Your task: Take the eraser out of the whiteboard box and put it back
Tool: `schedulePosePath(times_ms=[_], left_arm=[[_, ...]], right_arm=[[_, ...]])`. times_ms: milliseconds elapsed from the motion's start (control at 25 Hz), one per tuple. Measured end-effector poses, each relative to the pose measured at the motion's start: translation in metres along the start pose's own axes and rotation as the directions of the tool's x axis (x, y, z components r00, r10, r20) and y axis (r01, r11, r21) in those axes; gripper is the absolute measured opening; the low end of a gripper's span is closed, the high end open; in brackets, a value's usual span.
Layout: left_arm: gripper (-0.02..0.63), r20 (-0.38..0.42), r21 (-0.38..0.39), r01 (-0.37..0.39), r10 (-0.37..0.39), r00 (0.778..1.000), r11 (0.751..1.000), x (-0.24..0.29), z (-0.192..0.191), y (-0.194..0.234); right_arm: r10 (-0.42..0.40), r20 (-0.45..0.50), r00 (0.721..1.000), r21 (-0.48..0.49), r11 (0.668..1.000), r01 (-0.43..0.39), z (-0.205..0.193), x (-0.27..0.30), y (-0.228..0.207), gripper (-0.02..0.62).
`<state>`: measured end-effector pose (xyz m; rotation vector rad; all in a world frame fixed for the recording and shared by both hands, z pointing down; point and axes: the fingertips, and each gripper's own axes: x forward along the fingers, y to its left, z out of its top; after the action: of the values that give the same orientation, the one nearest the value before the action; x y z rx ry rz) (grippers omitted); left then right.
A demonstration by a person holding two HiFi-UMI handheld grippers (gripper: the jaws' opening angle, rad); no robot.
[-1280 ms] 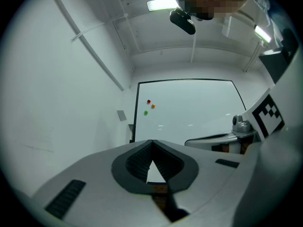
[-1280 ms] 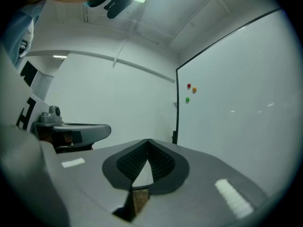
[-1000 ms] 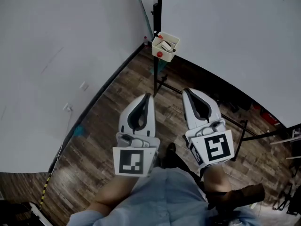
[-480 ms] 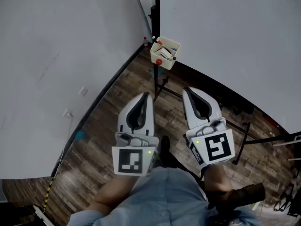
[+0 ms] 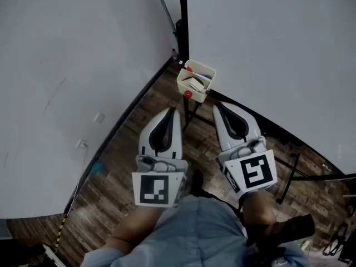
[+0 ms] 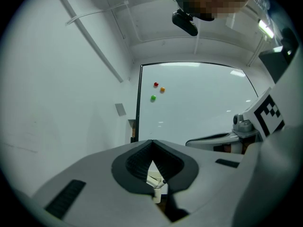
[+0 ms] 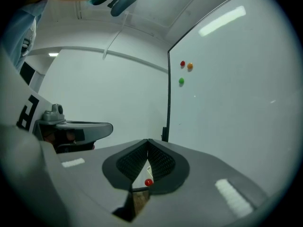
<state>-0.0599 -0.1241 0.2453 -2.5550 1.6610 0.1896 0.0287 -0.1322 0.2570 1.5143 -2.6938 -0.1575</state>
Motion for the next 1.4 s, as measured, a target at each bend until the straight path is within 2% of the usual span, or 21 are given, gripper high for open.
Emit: schedulePosePath(times_ms=[400,600,800,1040,1400], left_arm=[[0.003,0.026,0.022,-0.055,0.055,0.998,0.998,0.049,0.003,0.014],[0.003,0.023,0.032,-0.089,0.088,0.996,0.996,0.057,-0.001,0.028],[0.003,0.020,0.019,-0.102,0.102,0.995,0.995,0.067,-0.004,0.041],[0.003,0.007,-0.010,-0.081,0.081,0.997,0.997,0.090,-0.017,0.055],[0.003,-0.042,-0.060,-0.066,0.064,0.997,0.996,0.126,-0.046,0.080]], right_arm=[[0.099,-0.024,0.995,-0.016,0.995,-0.099,-0.008,0.052,-0.028,0.025],[0.151,-0.040,0.988,-0.029,0.988,-0.152,-0.013,0.072,-0.026,0.052],[0.167,-0.082,0.983,-0.025,0.985,-0.169,-0.024,0.090,-0.026,0.078],[0.217,-0.177,0.960,-0.047,0.972,-0.229,-0.046,0.113,-0.023,0.134],[0.257,-0.286,0.923,-0.018,0.962,-0.274,-0.085,0.144,-0.021,0.146]])
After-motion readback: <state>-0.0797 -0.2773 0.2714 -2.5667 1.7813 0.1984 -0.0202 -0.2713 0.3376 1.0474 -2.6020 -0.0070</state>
